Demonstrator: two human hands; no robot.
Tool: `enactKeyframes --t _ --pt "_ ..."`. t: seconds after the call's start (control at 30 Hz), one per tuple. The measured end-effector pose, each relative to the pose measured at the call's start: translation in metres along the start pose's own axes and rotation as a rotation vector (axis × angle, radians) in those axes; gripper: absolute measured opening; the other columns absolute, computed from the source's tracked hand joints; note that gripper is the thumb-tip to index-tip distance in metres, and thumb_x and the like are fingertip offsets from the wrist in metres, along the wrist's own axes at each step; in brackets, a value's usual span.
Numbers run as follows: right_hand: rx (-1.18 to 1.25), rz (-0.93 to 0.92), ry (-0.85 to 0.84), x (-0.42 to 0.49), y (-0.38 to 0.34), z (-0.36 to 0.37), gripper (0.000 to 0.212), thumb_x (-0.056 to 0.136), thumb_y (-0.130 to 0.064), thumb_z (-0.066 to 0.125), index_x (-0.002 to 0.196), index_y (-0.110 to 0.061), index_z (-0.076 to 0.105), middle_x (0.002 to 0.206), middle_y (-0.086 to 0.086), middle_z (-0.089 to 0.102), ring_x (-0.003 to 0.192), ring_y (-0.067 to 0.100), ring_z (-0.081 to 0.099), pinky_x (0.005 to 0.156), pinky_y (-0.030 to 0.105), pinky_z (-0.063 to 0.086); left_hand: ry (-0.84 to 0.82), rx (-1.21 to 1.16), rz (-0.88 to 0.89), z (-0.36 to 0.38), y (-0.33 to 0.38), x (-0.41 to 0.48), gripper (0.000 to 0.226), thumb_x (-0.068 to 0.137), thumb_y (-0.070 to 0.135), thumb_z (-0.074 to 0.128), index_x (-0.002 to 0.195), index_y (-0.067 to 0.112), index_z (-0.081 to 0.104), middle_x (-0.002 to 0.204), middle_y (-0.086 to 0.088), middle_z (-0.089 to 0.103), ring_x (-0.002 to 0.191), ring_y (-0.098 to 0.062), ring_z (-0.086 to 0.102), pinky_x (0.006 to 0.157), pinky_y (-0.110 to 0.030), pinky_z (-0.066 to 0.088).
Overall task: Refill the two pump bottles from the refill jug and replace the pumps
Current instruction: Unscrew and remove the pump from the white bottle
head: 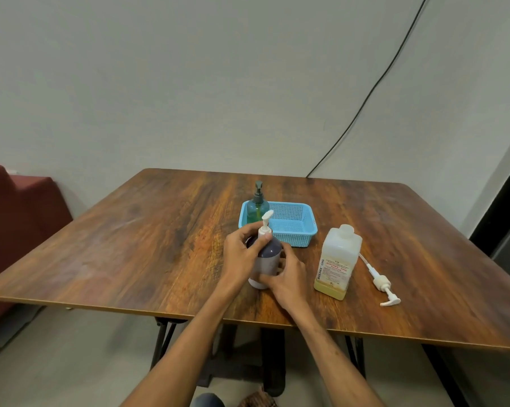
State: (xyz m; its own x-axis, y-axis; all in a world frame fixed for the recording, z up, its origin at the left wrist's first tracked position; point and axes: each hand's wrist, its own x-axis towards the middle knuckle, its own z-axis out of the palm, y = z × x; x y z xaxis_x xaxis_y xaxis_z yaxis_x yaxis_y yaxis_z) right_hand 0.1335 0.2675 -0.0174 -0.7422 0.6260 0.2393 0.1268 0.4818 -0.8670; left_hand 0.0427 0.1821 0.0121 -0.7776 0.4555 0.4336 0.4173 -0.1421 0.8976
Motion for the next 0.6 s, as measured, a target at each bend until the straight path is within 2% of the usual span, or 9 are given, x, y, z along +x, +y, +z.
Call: enactKeyframes --t 0.1,0.2,0.3,0.43,0.53,0.6 --pt "-0.008 0.004 0.007 -0.001 0.000 0.001 0.087 0.069 -0.033 0.089 0.142 -0.032 0.042 0.133 -0.004 0.060 0.122 0.015 0.058 0.089 0.023 0.051 0.090 0.069 -0.022 0.006 0.002 0.002 0.042 0.074 0.034 0.085 0.109 0.022 0.066 0.107 0.010 0.070 0.101 -0.007 0.067 0.086 -0.030 0.058" --pt "-0.028 0.004 0.007 -0.002 0.000 0.002 0.088 0.070 -0.034 0.088 0.143 -0.036 0.039 0.137 -0.006 0.057 0.125 0.015 0.056 0.095 0.031 0.055 -0.043 0.039 -0.098 0.009 0.004 -0.001 0.057 0.080 0.044 0.076 0.129 0.025 0.053 0.119 0.016 0.061 0.108 -0.001 0.062 0.087 -0.017 0.055" --pt "-0.013 0.004 0.010 -0.001 -0.001 0.001 0.083 0.070 -0.033 0.088 0.140 -0.033 0.044 0.134 -0.005 0.060 0.122 0.015 0.058 0.092 0.027 0.054 -0.143 0.007 -0.055 0.002 -0.003 -0.003 0.048 0.094 0.037 0.062 0.137 0.016 0.054 0.125 0.004 0.065 0.115 -0.008 0.063 0.095 -0.030 0.055" --pt "-0.002 0.021 0.009 -0.002 -0.003 0.001 0.086 0.068 -0.035 0.090 0.140 -0.030 0.044 0.137 -0.005 0.058 0.124 0.015 0.057 0.089 0.021 0.048 0.000 -0.011 0.014 -0.004 0.001 -0.001 0.032 0.088 0.015 0.072 0.119 0.008 0.068 0.113 0.001 0.072 0.107 -0.012 0.068 0.093 -0.035 0.057" --pt "0.006 0.027 0.005 -0.002 -0.004 0.001 0.085 0.069 -0.032 0.090 0.140 -0.031 0.043 0.137 -0.005 0.058 0.125 0.015 0.055 0.092 0.022 0.047 0.037 0.034 -0.008 -0.003 0.001 0.002 0.040 0.078 0.029 0.082 0.113 0.018 0.067 0.111 0.008 0.070 0.106 -0.008 0.067 0.091 -0.035 0.058" --pt "-0.001 0.029 0.005 -0.002 -0.005 0.000 0.086 0.069 -0.030 0.090 0.140 -0.032 0.043 0.137 -0.005 0.058 0.125 0.016 0.056 0.092 0.023 0.048 -0.008 0.032 -0.027 -0.004 -0.001 0.001 0.057 0.074 0.043 0.082 0.123 0.022 0.062 0.120 0.009 0.067 0.112 -0.008 0.064 0.092 -0.032 0.057"
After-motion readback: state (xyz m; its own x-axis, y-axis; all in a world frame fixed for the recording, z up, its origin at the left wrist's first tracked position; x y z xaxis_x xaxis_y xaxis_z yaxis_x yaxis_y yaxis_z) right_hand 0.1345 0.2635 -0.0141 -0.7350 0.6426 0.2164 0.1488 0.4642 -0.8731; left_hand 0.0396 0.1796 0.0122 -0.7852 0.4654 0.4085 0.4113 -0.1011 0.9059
